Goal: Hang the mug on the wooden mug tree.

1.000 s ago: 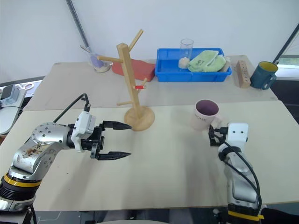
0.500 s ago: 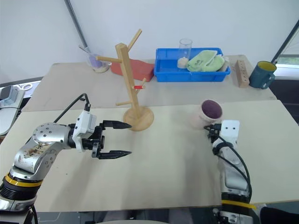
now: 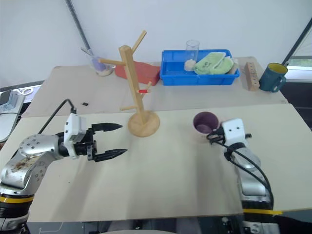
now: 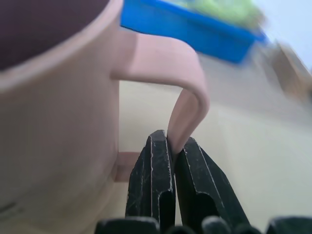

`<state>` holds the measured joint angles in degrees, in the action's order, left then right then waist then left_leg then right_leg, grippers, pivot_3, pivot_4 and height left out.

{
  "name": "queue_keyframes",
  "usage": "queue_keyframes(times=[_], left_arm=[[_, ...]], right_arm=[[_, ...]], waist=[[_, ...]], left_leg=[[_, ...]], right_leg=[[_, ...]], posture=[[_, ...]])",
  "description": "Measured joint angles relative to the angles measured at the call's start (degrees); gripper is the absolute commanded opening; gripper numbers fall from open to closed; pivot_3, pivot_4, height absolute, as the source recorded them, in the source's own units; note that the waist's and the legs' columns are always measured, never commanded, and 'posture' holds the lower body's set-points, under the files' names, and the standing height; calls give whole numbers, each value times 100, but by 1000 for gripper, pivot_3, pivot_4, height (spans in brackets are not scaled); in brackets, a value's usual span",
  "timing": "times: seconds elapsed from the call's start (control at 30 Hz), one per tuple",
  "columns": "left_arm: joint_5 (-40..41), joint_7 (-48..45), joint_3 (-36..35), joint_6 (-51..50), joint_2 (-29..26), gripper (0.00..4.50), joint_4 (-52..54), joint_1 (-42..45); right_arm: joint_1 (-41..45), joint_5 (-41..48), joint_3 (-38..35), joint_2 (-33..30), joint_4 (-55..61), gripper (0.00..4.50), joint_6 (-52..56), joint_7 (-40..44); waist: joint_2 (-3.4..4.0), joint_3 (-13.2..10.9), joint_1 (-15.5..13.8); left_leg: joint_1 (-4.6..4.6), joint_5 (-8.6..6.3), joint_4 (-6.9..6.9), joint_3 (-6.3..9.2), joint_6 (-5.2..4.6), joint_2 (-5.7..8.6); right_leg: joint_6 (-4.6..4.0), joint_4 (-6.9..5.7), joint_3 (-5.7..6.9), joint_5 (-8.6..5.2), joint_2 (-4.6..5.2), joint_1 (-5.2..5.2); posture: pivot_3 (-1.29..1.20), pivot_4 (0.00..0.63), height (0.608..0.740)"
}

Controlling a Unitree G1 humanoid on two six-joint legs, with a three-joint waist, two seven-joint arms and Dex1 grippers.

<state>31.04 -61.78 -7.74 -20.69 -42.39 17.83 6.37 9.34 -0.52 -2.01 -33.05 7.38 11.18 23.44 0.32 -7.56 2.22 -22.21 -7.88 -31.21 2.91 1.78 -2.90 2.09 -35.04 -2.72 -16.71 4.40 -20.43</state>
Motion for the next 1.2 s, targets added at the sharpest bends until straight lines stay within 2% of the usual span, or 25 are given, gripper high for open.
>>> queue_keyframes(times=[0.1, 0.17, 0.2, 0.3, 0.47, 0.73, 0.87, 1.2], left_arm=[[-10, 16, -294, 166, -19, 4500, -206, -167], [-20, 0, -427, 228, -53, 4500, -363, -207], [-21, -3, -478, 276, -53, 4500, -421, -200], [-22, -7, -517, 348, -53, 4500, -522, -186], [0, 55, -548, 356, -36, 4500, -478, -220], [683, 287, -766, -93, 6, 4500, 233, -251], [967, 525, -824, -401, -7, 4500, 454, -47], [1062, 801, -706, -799, -46, 4500, 610, 344]], right_arm=[[886, -291, 617, -722, 350, 45, -90, 917], [1683, -485, 1026, -988, 337, 45, -112, 1518], [2062, -559, 1185, -1051, 316, 45, -131, 1772], [3077, -793, 1690, -1042, -31, 45, -295, 2376], [4107, -1062, 2252, -657, -738, 45, -601, 2912], [4984, -1364, 2414, -215, -1809, 45, -1062, 3107], [5161, -1406, 2414, -101, -1976, 45, -1169, 3171], [5310, -1574, 2449, 120, -2098, 45, -1240, 3493]], waist=[[-6, -5, 29], [-8, -7, 28], [-12, -9, 22], [-17, -12, -14], [-17, -11, -26], [-15, -10, -27], [-15, -10, -23], [-15, -10, 12]], left_leg=[[2, -2, 4, 2, 1, -1], [1, -7, 5, 3, 8, -1], [-1, -27, 10, 2, 41, -1], [-3, -28, 14, 0, 43, -1], [-1, -8, 21, -1, 12, -1], [12, 0, 31, 0, -1, -5], [14, 0, 30, 1, -1, -5], [23, 0, 29, 4, -1, -5]], right_leg=[[-1, 1, 6, -1, 1, -16], [-2, 1, 9, -1, 2, -18], [-2, 3, 10, -1, 2, -22], [-2, 2, 11, -1, 2, -19], [-1, -2, 11, 2, 0, -17], [-2, -12, 11, 2, -4, -14], [-2, -19, 11, 2, -4, -12], [5, -24, 10, 7, -9, -4]], posture=[[0, 150, 727], [0, 150, 727], [0, 150, 727], [0, 150, 727], [0, 150, 727], [0, 150, 727], [0, 150, 727], [0, 150, 727]])
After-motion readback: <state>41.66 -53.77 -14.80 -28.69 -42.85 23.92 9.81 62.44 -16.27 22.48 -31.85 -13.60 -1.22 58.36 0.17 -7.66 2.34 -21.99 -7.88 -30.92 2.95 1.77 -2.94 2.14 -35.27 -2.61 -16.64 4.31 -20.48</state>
